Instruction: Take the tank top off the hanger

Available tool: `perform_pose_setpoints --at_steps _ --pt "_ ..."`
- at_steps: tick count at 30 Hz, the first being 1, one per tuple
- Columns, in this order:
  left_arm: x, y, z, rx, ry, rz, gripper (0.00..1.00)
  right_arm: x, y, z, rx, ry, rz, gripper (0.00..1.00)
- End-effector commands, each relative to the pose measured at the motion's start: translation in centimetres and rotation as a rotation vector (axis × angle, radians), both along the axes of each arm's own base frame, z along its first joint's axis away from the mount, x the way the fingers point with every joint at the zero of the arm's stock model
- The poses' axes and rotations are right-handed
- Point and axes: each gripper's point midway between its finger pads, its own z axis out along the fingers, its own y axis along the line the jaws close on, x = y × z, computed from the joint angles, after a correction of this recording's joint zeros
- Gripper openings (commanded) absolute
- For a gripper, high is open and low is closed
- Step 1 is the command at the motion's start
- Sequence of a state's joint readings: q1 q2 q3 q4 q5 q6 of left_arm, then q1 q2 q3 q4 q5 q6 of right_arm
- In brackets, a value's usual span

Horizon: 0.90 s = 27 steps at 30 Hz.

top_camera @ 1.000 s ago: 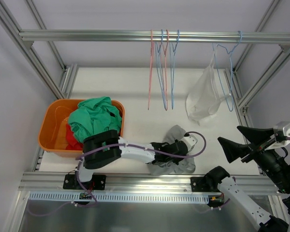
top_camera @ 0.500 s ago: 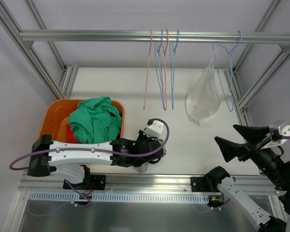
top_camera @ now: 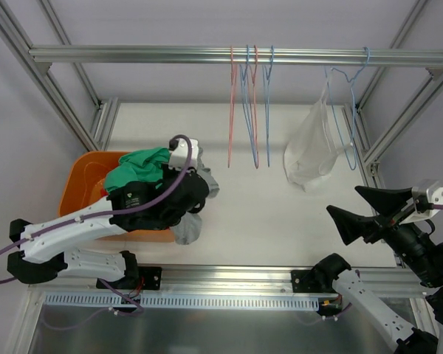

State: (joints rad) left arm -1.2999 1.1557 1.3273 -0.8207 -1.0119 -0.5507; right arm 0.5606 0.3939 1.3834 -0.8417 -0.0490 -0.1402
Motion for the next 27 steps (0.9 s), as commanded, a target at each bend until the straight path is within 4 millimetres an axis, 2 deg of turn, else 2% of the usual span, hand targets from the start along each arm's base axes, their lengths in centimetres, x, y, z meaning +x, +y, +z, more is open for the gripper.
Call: perform_pose_setpoints --at_steps 1,2,3,5,6,7,9,10,11,12,14,15,16,17,18,20,21,24,27 --pt "1.5 4.9 3.3 0.018 -0.049 0.102 0.0 0.2 0.6 2.2 0.022 -0.061 0.023 1.0" --pt "1.9 5.7 3.7 0.012 -0.053 0.13 0.0 0.4 0.7 2.3 0.019 -0.059 0.028 0.99" --pt "3.2 7.8 4.3 0.023 -0.057 0.207 0.0 0.4 0.9 2.3 0.019 -0.056 0.031 0.99" --pt "4.3 10.0 4.2 0.035 -0.043 0.283 0.0 0.6 1.3 2.4 0.023 -0.054 0.046 0.99" --pt "4.8 10.6 3.5 0.025 -0.015 0.302 0.0 0.8 1.5 2.3 0.021 -0.048 0.051 1.0" --pt "5.5 12.5 2.9 0.013 0.006 0.38 0.0 0.9 1.7 2.5 0.025 -0.052 0.054 0.99" --pt "5.8 13.9 1.4 -0.072 0.049 0.448 0.0 1.4 2.0 2.1 0.02 -0.032 0.052 0.99" --pt "5.7 15.1 -0.8 -0.098 0.102 0.492 0.0 1.7 2.1 1.9 0.016 -0.021 0.047 0.99" --pt "5.6 15.3 -2.0 -0.119 0.135 0.511 0.0 2.0 2.3 1.6 0.016 -0.008 0.049 1.0" --pt "5.4 15.4 -4.2 -0.134 0.182 0.534 0.0 2.2 2.5 1.4 0.012 0.004 0.052 0.99" --pt "5.3 14.8 -6.6 -0.147 0.245 0.537 0.0 2.6 3.2 0.8 0.0 0.023 0.075 0.99" --pt "4.8 14.8 -9.1 -0.146 0.288 0.568 0.0 2.6 3.4 0.6 -0.002 0.028 0.081 1.0" --pt "4.7 14.7 -10.5 -0.152 0.31 0.592 0.0 2.7 3.6 0.6 0.0 0.032 0.086 1.0" --pt "4.4 15.0 -12.0 -0.154 0.329 0.627 0.0 2.9 3.7 0.3 -0.003 0.037 0.087 0.99" --pt "3.5 15.4 -14.8 -0.173 0.371 0.693 0.0 3.0 3.8 0.3 0.004 0.037 0.089 1.0" --pt "3.0 16.0 -17.7 -0.207 0.401 0.77 0.0 3.1 4.0 0.0 0.009 0.039 0.097 1.0" --pt "2.0 16.8 -20.1 -0.205 0.43 0.83 0.0 3.3 4.3 -0.3 0.009 0.045 0.098 0.99" --pt "1.5 18.0 -22.4 -0.242 0.455 0.92 0.0 3.6 4.8 -1.0 0.002 0.064 0.113 1.0" --pt "2.1 17.7 -21.6 -0.272 0.433 0.904 0.0 3.6 4.8 -1.2 -0.003 0.066 0.116 1.0"
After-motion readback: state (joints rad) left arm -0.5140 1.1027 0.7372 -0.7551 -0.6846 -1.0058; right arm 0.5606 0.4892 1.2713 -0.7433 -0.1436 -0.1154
